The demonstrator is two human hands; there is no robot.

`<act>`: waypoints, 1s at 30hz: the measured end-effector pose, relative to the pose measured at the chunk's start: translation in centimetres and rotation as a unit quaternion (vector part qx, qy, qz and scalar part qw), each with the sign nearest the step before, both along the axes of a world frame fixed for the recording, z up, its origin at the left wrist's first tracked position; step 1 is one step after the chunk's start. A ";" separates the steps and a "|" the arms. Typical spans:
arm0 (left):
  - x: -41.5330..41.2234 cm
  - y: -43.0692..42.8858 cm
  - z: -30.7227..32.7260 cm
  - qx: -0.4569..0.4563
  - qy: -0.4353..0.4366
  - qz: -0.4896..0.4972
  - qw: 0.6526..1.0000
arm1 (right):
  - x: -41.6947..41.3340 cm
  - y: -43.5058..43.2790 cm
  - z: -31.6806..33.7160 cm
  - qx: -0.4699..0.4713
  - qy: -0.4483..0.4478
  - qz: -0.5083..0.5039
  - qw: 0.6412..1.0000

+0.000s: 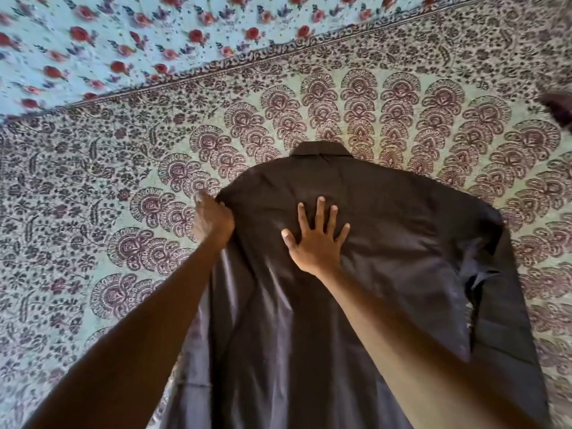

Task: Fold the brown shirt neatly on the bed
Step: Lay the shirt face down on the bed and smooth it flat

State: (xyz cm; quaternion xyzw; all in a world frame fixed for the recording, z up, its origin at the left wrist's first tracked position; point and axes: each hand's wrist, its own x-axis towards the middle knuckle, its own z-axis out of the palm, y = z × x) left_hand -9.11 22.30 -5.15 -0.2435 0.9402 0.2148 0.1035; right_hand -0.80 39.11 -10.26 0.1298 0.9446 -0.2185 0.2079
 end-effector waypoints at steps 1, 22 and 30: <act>-0.7 -1.0 0.1 -0.009 0.000 -0.012 1.000 | 0.1 -0.4 -0.3 0.019 0.001 0.000 1.000; 1.4 -6.8 -0.7 0.020 0.066 -0.032 0.997 | -0.4 -1.5 -0.4 0.098 -0.052 0.012 0.994; 6.3 -10.1 2.3 -0.100 0.179 -0.266 0.942 | 6.4 -3.6 2.8 0.097 0.157 -0.057 0.981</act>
